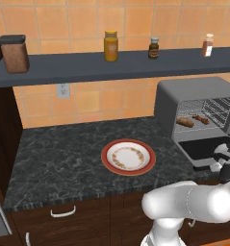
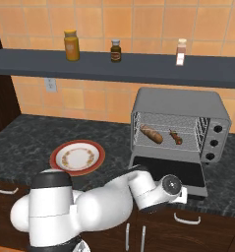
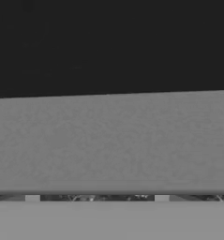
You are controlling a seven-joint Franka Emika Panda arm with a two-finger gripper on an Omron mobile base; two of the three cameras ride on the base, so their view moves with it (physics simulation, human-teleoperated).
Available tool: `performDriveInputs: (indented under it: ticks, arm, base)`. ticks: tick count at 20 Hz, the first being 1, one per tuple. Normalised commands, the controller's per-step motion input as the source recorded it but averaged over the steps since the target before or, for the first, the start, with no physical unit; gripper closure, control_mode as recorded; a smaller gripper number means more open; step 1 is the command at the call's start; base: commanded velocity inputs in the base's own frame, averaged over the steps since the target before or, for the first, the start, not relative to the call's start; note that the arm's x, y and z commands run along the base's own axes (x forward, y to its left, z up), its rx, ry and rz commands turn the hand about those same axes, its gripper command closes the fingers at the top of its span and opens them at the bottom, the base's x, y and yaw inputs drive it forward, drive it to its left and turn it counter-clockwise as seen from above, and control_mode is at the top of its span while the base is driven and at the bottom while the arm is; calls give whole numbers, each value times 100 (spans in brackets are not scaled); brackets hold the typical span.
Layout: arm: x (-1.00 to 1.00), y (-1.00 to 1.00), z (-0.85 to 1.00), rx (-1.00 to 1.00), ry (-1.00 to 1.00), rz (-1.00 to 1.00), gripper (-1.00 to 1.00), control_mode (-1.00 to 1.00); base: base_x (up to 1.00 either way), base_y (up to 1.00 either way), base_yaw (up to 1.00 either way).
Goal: Pick up the kebab skewer and baguette bread, and place them inside the toaster oven. Close the toaster oven door and start by setting the timer.
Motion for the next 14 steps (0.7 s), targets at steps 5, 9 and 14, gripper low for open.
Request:
performDriveInputs:
  ticks: [5, 9, 14]
  arm:
    - [61, 10, 27, 2, -16, -8, -100, -100]
    - [76, 13, 35, 1, -12, -7, -100, -100]
    - [76, 22, 52, 2, -5, -7, -100, -100]
  base:
    - [0, 0, 0]
    - [0, 0, 0]
    - [0, 0, 0]
